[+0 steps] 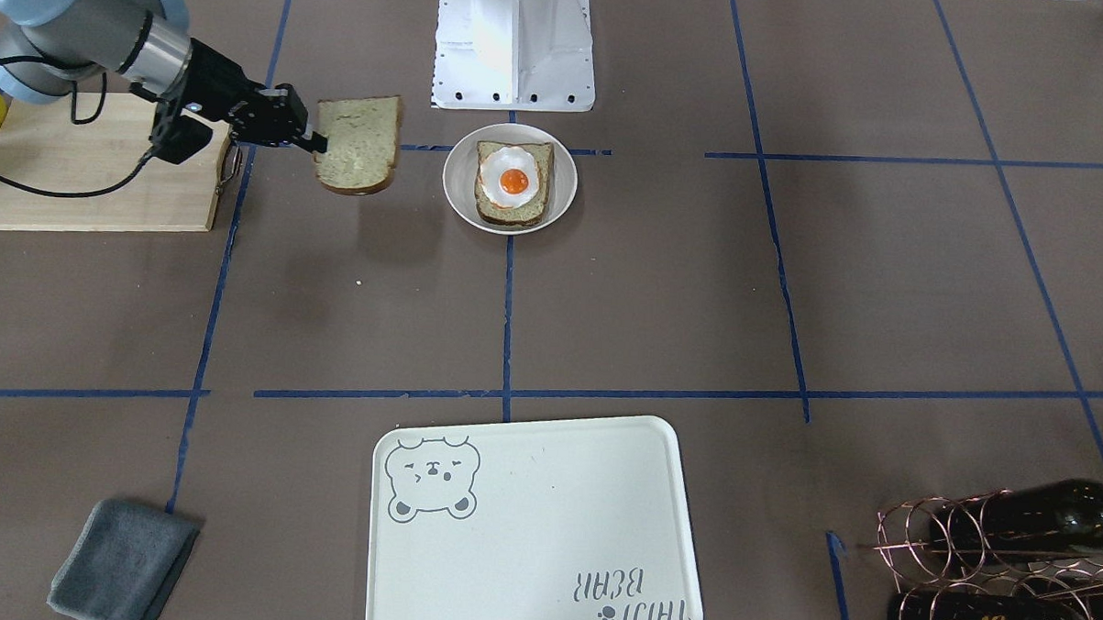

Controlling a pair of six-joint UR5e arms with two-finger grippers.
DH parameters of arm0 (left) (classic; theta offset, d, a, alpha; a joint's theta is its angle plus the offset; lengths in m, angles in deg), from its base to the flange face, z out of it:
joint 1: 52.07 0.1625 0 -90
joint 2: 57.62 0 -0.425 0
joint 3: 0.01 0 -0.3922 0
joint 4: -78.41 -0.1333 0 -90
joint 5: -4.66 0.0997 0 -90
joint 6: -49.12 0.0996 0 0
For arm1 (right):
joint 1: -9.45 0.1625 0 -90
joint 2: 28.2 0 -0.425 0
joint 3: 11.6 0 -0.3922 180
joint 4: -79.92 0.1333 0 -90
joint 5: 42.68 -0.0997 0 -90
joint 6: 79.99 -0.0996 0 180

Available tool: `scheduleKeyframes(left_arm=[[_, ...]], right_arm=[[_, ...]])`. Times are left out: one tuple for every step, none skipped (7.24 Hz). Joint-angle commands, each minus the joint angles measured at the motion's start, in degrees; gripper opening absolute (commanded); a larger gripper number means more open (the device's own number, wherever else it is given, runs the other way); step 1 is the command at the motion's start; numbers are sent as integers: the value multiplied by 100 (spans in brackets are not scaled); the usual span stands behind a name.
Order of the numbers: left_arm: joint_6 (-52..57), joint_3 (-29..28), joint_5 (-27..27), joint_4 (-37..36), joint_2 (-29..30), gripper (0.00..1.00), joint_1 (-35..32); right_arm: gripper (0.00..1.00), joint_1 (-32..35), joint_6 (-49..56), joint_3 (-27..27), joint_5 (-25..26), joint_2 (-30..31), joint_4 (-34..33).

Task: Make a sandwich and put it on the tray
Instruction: 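Lift the bread slice and carry it over the egg plate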

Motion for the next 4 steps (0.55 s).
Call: scheduleKeyframes(left_arm=[[10,-9,0,0,8,100,0],[1,8,0,0,8,100,0],[1,26,0,0,8,100,0],[-8,43,0,0,8,100,0]], right_arm=[[0,-880,-177,33,1038,-960,-938],[0,-1119,-177,199,1365,-1389,-1377],[0,-1164,-177,505,1508,-1802,-1677],[0,-1200,-186,543,1535,-1737,-1689]])
